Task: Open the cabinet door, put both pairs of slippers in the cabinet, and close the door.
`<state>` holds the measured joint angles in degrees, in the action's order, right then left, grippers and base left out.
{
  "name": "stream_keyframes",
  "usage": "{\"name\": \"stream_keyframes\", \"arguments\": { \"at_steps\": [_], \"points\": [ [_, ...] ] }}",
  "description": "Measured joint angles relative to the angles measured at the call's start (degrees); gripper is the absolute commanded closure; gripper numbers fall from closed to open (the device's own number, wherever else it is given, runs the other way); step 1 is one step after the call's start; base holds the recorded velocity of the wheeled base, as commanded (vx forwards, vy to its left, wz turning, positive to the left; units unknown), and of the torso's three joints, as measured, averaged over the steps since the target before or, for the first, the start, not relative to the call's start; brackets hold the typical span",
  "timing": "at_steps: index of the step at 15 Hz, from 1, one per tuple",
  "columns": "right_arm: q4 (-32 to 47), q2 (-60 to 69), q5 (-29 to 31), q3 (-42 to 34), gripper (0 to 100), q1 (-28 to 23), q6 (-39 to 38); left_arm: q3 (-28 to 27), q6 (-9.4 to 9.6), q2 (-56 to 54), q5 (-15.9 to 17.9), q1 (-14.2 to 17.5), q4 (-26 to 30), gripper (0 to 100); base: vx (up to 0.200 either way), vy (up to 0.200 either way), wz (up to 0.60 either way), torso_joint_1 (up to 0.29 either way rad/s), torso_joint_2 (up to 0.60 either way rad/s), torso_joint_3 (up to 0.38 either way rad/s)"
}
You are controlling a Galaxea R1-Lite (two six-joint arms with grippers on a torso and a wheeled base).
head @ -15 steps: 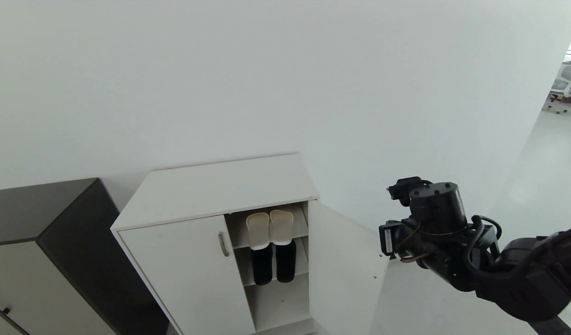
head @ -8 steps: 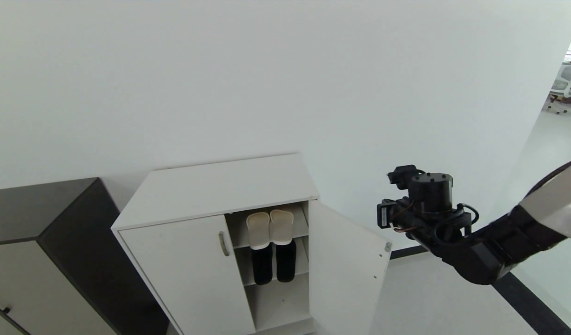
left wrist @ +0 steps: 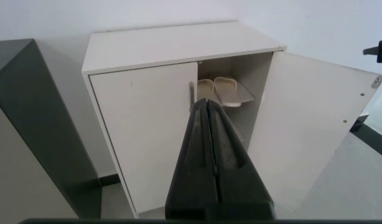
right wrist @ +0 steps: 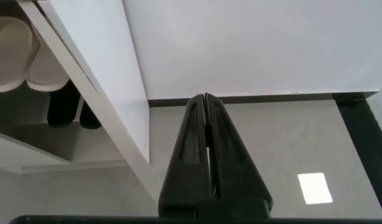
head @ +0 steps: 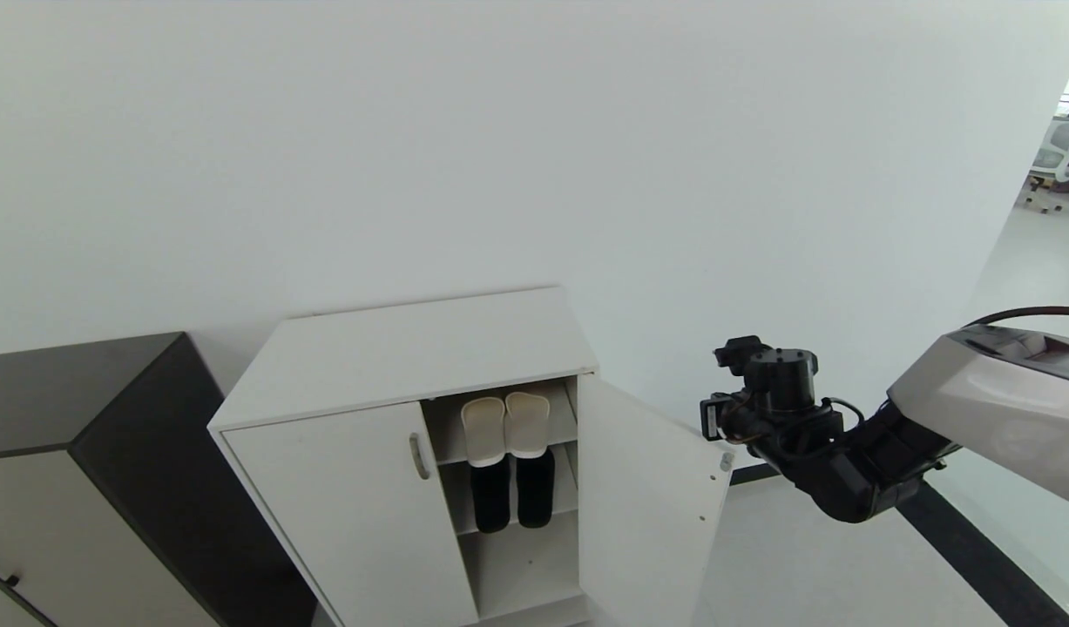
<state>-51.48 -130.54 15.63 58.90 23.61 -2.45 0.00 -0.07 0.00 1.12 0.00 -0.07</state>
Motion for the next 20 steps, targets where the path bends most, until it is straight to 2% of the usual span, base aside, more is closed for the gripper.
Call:
{"name": "stream_keyframes", "arguments": {
  "at_steps": [1, 20],
  "points": [
    [-0.06, -0.45, 0.00, 0.41, 100, 0.02, 0.00, 0.00, 0.02, 0.00, 0.00, 0.00, 0.00, 100, -0.200, 0.000, 0.00, 0.017, 0.01, 0.007],
    [0.17, -5.38, 0.11, 4.55, 100, -0.05, 0.67, 0.00, 0.10, 0.00, 0.02, 0.00, 0.00, 100, 0.000, 0.000, 0.00, 0.000, 0.00, 0.000]
  ]
}}
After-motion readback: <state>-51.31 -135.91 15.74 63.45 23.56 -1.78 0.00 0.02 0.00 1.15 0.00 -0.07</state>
